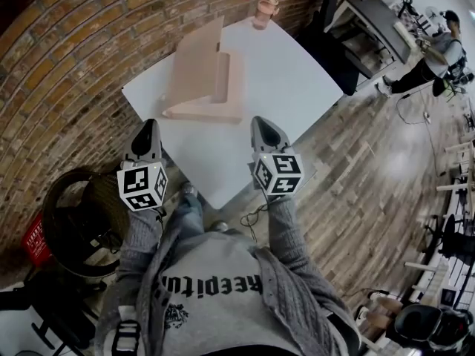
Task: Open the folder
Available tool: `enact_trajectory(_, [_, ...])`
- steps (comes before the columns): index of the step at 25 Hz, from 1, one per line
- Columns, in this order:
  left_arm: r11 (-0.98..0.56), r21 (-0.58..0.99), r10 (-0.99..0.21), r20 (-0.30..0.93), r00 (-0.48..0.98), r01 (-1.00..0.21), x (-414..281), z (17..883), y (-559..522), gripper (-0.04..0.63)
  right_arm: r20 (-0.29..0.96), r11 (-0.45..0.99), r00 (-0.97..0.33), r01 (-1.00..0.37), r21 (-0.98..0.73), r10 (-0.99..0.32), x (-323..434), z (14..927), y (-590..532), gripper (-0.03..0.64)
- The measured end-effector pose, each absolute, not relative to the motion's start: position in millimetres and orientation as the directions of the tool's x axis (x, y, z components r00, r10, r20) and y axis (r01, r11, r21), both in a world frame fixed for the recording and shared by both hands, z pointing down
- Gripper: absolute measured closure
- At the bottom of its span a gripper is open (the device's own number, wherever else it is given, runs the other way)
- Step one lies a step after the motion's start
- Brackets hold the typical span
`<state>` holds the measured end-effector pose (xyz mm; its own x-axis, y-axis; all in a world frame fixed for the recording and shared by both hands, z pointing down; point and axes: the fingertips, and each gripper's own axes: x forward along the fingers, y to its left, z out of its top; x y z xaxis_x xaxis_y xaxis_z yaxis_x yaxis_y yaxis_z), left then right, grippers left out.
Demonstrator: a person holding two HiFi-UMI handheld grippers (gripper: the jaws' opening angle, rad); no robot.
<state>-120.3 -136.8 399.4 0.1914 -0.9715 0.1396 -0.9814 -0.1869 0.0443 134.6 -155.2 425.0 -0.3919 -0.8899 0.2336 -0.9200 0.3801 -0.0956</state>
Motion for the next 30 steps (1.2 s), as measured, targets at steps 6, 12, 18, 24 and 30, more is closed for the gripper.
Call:
enact_trajectory(6, [-0.211,0.023,-0.973,0.096,0.212,-0.977,-106.8,378.1,-118.0,0.578,0.165,0.367,-0.376,-0.926,-0.085,-0.912,144.1,403.0,-131.9,0.612])
enact_trajectory(12, [-0.223,0.012,-0.973,0.057,0.223,-0.975,-97.9,361.9,-102.1,0.578,0.107,0.353,-0.358,-0.933,-0.065,-0.928,151.5,380.5,-110.1,0.612])
enact_trajectory(18, [-0.235,0.004,-0.972,0.022,0.235,-0.972,-90.1,351.2,-87.7,0.577,0.046,0.34,-0.341,-0.94,-0.033,-0.939,157.3,358.7,-88.9,0.612])
enact_trajectory(24, [-0.253,-0.009,-0.967,-0.025,0.253,-0.967,-79.1,336.3,-77.7,0.577,0.004,0.324,-0.324,-0.946,-0.021,-0.946,168.1,342.0,-73.5,0.612])
enact_trajectory(30, [-0.267,-0.027,-0.961,-0.072,0.268,-0.963,-68.5,321.6,-71.0,0.577,-0.016,0.309,-0.308,-0.951,-0.014,-0.951,177.5,332.2,-62.6,0.614])
